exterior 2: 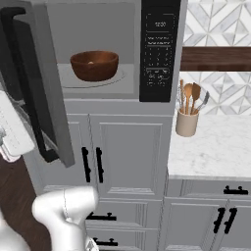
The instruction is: Pick the squash from the sink and place it in the bowl. Then pick the bowl and place it in the microwave. Then close the microwave door and press the start button.
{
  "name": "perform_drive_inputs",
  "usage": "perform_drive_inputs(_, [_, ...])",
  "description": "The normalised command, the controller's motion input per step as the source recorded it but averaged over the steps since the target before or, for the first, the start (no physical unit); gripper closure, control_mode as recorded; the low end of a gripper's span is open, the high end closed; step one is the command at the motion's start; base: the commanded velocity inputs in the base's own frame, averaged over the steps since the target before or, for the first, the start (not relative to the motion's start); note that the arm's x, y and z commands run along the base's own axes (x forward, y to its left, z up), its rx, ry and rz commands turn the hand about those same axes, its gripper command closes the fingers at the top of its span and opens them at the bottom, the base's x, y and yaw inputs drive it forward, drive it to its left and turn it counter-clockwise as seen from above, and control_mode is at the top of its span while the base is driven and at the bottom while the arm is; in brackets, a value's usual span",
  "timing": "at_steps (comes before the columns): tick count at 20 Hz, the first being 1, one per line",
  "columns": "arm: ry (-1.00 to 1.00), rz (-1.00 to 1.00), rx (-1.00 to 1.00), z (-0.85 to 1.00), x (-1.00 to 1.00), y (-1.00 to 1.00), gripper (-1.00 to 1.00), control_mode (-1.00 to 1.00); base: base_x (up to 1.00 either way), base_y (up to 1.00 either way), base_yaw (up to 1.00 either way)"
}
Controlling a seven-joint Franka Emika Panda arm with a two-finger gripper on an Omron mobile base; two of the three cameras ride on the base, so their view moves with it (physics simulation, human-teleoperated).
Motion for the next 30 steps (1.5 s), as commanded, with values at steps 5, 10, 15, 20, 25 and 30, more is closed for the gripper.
perform_drive_inputs(5, [0.04, 0.04, 0.08, 0.41, 0.96, -0.58, -1.0, -1.0, 0.0, 0.0, 0.0])
perform_drive_inputs(10, [0.02, 0.13, 0.04, 0.05, 0.93, -0.39, -1.0, -1.0, 0.0, 0.0, 0.0])
perform_drive_inputs(15, [0.04, 0.18, 0.04, 0.0, 1.0, -0.23, -1.0, -1.0, 0.0, 0.0, 0.0])
perform_drive_inputs(20, [0.05, 0.2, 0.04, 0.0, 1.0, -0.17, -1.0, -1.0, 0.0, 0.0, 0.0])
perform_drive_inputs(25, [0.09, 0.17, 0.0, 0.0, 0.85, -0.02, -1.0, -1.0, 0.0, 0.0, 0.0])
perform_drive_inputs(30, [0.15, 0.12, 0.0, 0.0, 0.64, 0.0, -1.0, -1.0, 0.0, 0.0, 0.0])
